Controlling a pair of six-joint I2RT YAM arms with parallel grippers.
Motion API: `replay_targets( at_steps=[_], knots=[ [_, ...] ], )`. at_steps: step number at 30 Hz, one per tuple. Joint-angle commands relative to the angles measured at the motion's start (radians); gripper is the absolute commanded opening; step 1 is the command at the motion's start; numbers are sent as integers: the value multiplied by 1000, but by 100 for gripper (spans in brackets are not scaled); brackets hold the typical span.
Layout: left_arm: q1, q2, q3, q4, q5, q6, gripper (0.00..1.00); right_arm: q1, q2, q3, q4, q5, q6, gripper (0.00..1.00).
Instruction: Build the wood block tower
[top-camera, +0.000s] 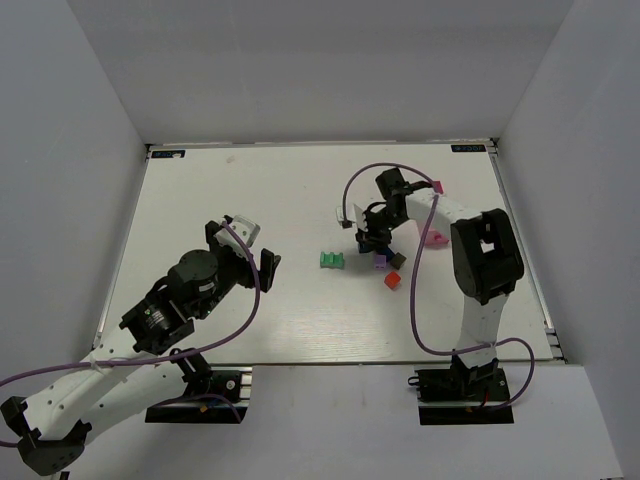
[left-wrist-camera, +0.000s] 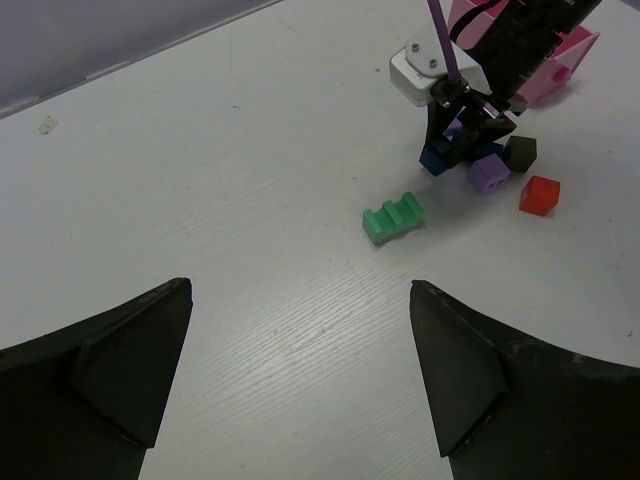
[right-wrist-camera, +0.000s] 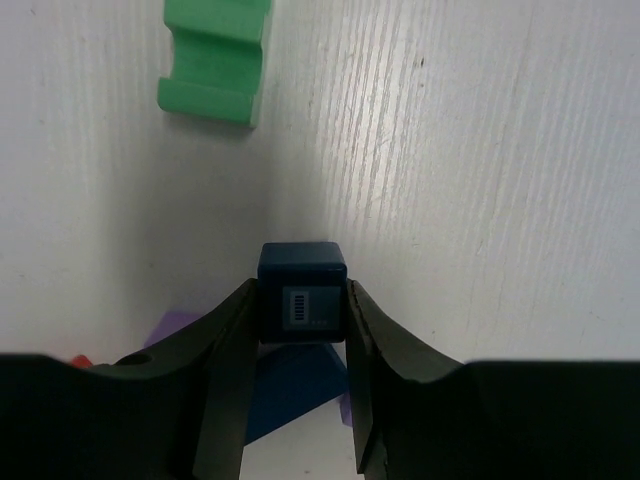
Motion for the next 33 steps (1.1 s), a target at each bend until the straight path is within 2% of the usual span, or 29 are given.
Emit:
replay_targets(
  at_steps=[1,4,10,18,33],
  knots=[
    [14,-3,-7,27,-12,3,100,22,-86,2,-16,-48,63,18],
    [14,-3,-7,27,-3,3,100,48,-113,-21,-1,-28,121,14],
    [14,-3,-7,27,6,3,100,89,-153,-78,39,1,199,14],
    [14,-3,-7,27,15,3,100,121,-165,-121,111,55,382,14],
    [24,-3,-7,27,15,12,100,140,-98,-101,141,75,416,14]
  ],
)
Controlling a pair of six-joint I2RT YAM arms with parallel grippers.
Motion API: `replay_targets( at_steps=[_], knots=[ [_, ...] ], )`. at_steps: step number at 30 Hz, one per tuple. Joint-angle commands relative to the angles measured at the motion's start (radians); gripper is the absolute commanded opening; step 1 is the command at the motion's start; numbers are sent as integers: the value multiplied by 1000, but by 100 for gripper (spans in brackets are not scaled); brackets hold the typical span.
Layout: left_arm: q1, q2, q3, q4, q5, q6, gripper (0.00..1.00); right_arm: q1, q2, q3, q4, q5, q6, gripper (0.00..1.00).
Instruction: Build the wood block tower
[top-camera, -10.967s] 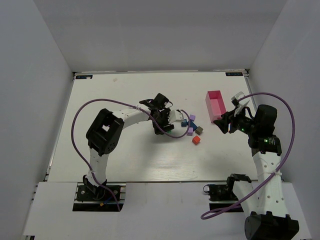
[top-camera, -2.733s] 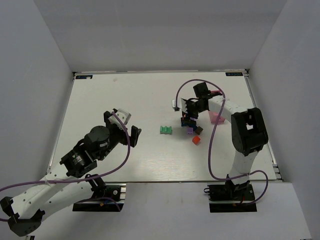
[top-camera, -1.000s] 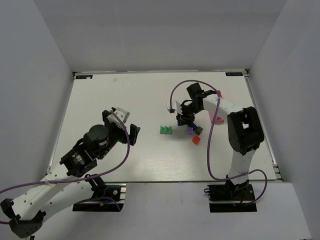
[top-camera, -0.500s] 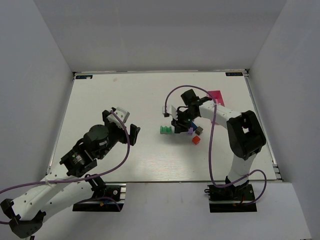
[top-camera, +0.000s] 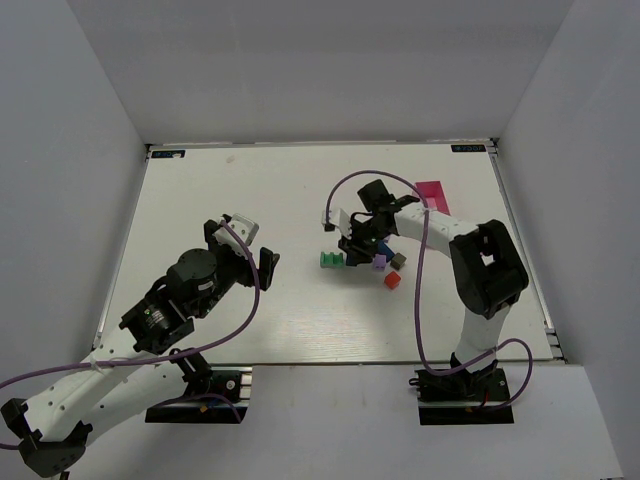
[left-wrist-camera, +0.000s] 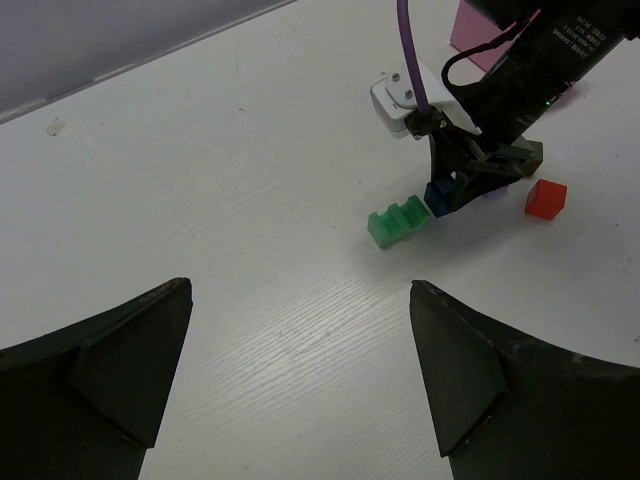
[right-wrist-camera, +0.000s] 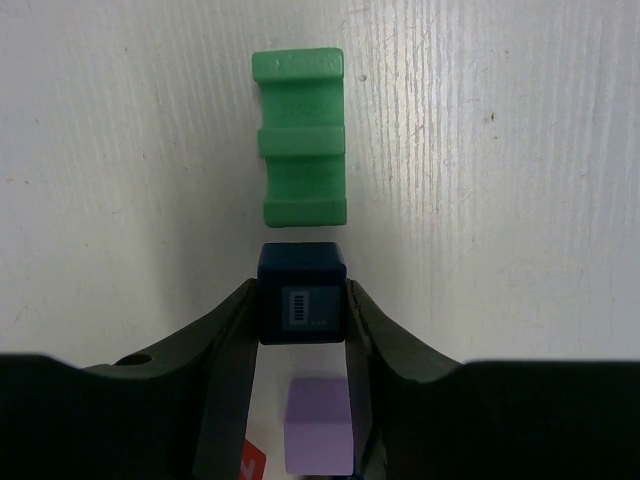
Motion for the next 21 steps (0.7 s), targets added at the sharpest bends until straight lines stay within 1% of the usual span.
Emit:
replay_targets(
  at_steps=[1,20,21],
  knots=[
    [6,-3,-7,20,10,4,100,3,13,20,15,-4,3,14],
    [6,-3,-16,20,1,4,100,7,82,86,-39,-41,-77,14],
    [6,-3,-16,20,1,4,100,5,84,84,-37,-46,-82,16]
  ],
)
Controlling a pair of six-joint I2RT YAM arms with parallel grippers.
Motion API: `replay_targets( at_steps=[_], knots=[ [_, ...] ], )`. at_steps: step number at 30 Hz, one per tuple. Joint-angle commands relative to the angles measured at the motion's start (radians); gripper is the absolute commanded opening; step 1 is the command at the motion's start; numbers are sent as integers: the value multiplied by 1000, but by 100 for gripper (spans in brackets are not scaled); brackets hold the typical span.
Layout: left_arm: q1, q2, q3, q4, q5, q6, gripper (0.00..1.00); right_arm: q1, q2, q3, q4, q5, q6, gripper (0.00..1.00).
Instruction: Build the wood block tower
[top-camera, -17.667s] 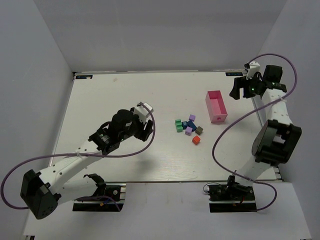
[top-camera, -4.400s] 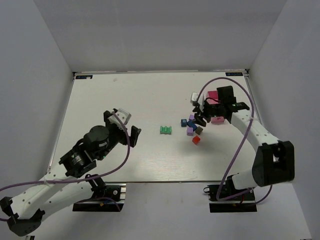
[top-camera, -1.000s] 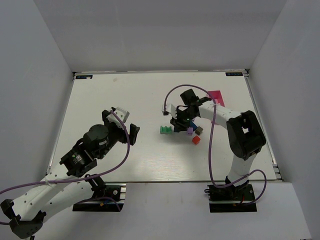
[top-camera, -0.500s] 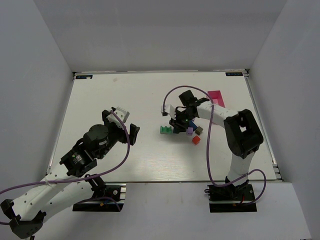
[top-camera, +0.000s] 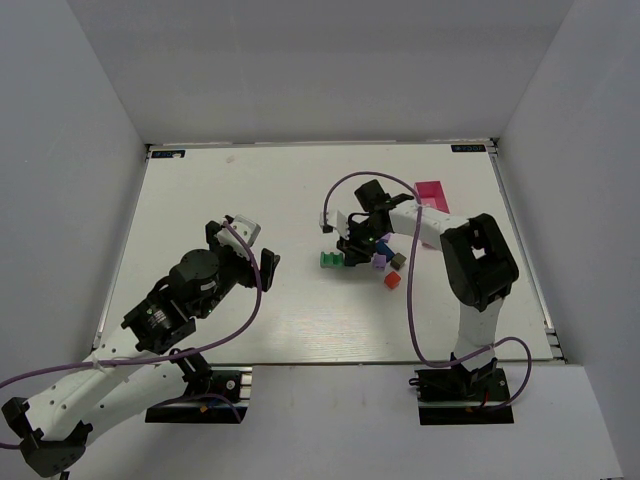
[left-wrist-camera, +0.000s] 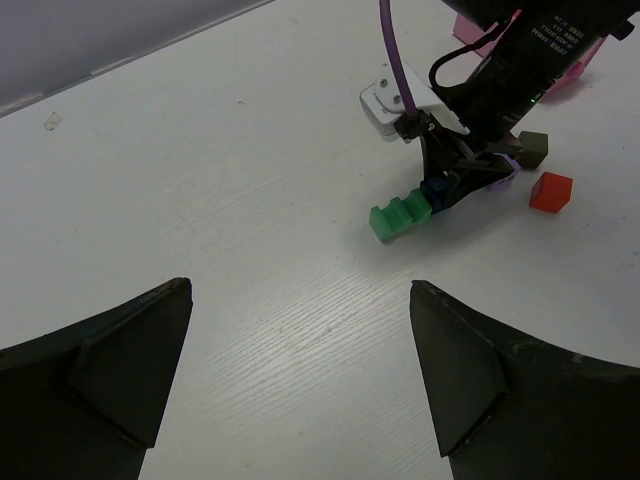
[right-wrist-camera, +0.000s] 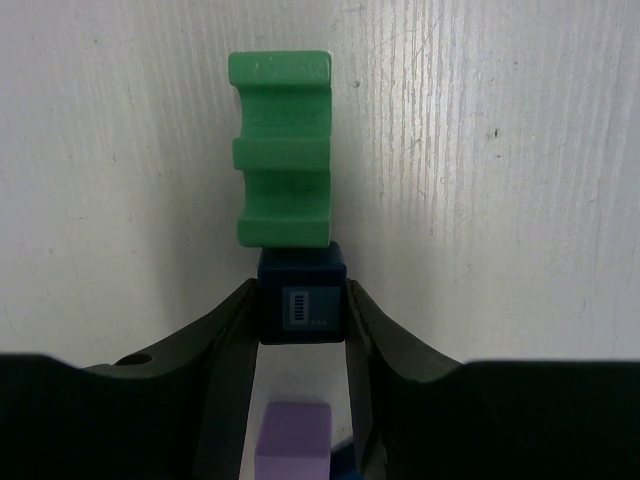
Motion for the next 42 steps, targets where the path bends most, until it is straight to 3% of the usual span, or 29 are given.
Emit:
replay_targets(
  at_steps=[1,42],
  knots=[
    [6,-5,-2,16,2,2,100,8,7,43,-27,-35,-29,16],
    [15,-5,-2,16,11,2,100,19,23,48,-48,-60,-97,20]
  ],
)
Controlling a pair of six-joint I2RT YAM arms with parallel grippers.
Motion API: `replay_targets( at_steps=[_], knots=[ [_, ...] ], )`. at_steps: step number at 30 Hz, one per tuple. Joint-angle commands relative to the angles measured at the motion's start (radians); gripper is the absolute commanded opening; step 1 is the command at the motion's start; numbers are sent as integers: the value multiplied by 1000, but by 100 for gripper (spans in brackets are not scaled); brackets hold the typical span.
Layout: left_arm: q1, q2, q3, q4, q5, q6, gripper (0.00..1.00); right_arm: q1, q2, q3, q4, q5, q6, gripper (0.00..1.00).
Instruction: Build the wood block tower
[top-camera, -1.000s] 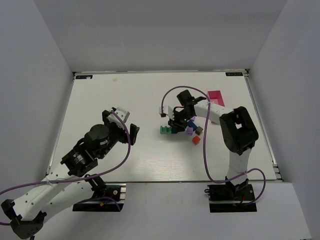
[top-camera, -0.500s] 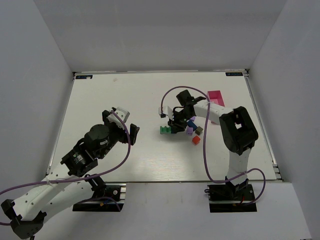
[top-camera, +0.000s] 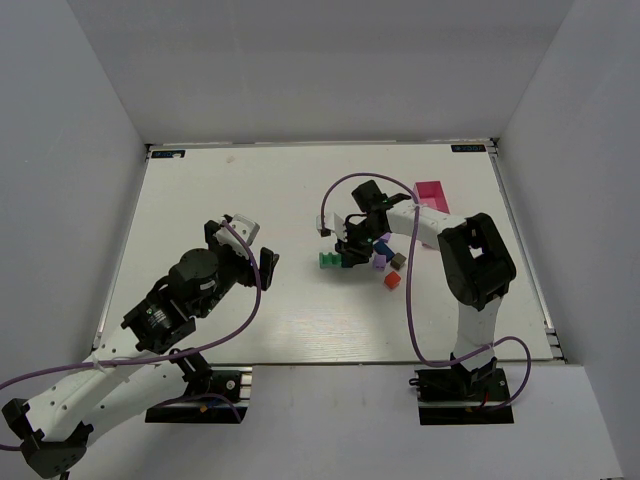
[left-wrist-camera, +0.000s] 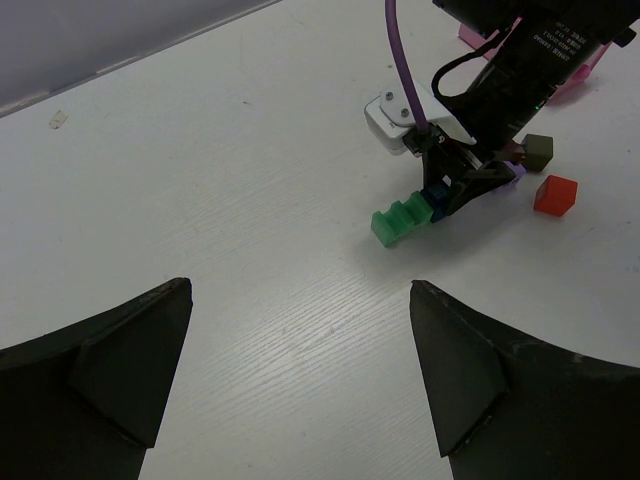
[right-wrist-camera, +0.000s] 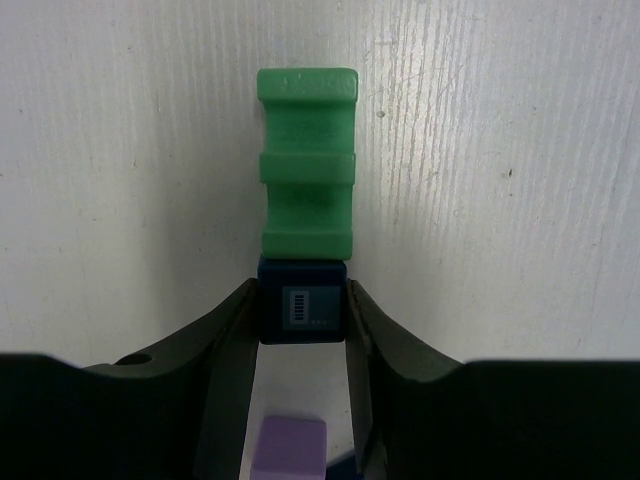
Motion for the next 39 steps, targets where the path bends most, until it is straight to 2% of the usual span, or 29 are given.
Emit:
replay_targets(
  at_steps=[1,32,36,39],
  knots=[
    [4,-5,-2,13,10,2,100,7,8,29,-25,-23,-18,20],
    [4,4,-2,13,10,2,100,17,-1,9,-23,-35,-28,23],
    [4,4,-2,13,10,2,100,21,6,7,-22,-32,-30,27],
    [4,4,-2,13,10,2,100,21,3,7,-23,-30,-30,34]
  ],
)
